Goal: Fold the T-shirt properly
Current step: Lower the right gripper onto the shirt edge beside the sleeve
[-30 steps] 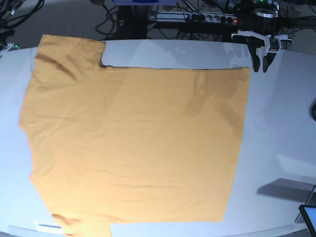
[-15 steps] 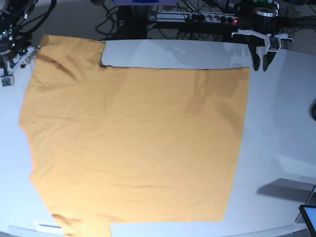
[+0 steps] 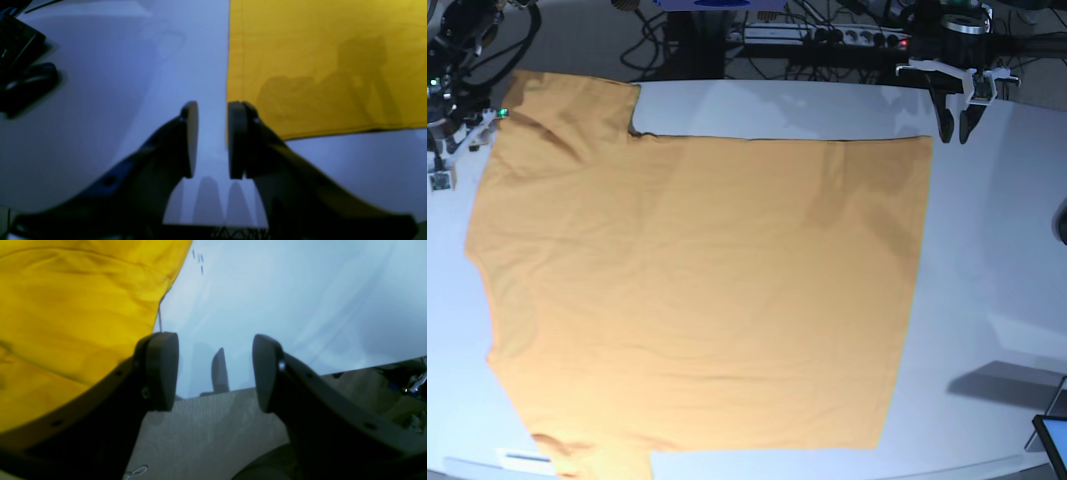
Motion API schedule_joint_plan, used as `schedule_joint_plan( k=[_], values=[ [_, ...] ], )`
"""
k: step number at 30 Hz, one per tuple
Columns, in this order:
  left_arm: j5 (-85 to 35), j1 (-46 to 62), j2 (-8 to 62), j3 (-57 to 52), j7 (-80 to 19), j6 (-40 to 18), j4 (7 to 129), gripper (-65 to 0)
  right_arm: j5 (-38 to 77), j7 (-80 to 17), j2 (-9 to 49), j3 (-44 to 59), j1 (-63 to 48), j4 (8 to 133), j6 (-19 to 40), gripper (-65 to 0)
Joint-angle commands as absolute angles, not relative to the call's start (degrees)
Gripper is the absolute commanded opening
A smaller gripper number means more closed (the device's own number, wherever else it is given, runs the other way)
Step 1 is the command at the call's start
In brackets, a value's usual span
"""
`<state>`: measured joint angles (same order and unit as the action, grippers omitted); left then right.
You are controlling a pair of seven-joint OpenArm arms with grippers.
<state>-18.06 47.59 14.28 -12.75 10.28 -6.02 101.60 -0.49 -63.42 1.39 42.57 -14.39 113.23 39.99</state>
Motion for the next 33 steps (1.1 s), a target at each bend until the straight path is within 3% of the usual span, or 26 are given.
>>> schedule_joint_plan(
  k=[1, 9, 21, 33],
  values=[
    [-18.2, 47.7, 14.7, -13.1, 11.9, -5.6, 101.8, -49.4, 0.6, -63.1, 2.0, 41.5, -14.1, 114.0, 40.0, -30.6],
    [-18.2, 47.3, 14.7, -13.1, 11.9, -5.6, 100.0, -49.4, 14.9, -69.4, 2.5, 41.3, -13.9, 114.0, 40.0, -30.6],
    [-18.2, 47.3, 14.7, -13.1, 11.9, -5.6, 100.2, -49.4, 17.3, -71.5, 4.4, 41.4, -11.5, 113.2, 40.0, -30.6],
    [-18.2, 47.4, 14.7, -13.1, 12.0, -5.6, 100.2, -49.4, 24.6, -72.0, 8.2, 45.8, -8.6, 101.2, 40.0, -30.6]
  ],
)
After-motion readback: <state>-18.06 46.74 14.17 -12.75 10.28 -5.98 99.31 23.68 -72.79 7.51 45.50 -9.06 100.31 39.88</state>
